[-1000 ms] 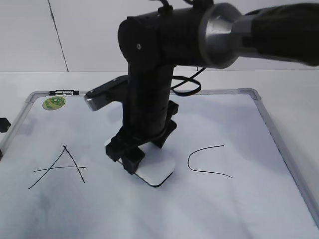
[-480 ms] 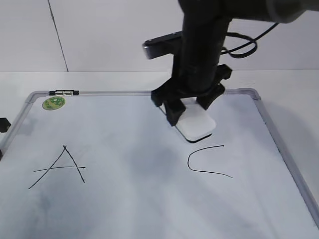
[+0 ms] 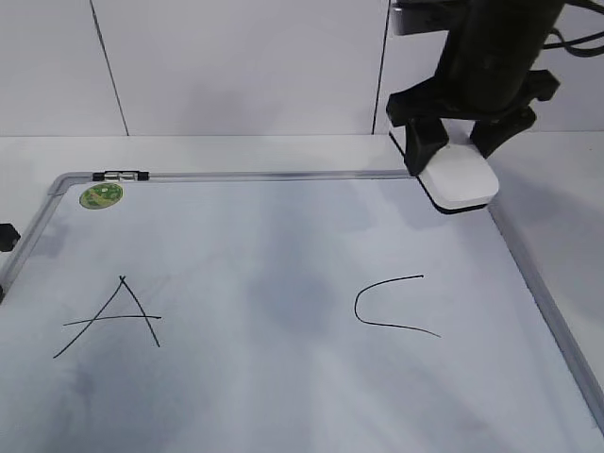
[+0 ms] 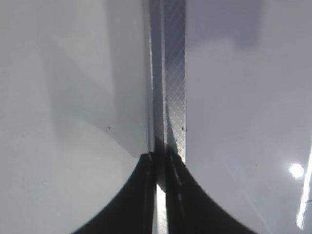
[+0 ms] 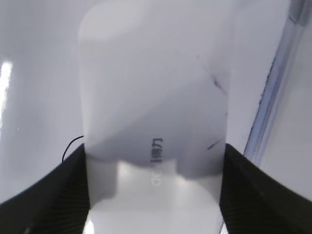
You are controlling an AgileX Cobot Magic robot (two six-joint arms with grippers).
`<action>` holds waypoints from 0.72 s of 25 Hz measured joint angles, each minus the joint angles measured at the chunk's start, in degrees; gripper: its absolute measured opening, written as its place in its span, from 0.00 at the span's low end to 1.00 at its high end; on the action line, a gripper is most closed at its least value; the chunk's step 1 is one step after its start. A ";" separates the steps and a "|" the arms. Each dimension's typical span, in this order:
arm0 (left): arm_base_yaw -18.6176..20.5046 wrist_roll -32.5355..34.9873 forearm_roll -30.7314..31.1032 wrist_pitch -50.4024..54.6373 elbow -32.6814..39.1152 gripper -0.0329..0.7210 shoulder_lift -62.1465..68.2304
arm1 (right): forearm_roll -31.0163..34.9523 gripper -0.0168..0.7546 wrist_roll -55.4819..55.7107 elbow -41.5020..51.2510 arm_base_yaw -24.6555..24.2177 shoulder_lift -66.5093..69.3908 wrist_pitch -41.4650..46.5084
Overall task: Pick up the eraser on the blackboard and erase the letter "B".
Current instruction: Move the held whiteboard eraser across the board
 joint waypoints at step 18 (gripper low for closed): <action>0.00 0.00 -0.10 0.11 0.00 0.06 0.00 | 0.27 0.70 7.23 22.87 -2.59 -7.36 -10.44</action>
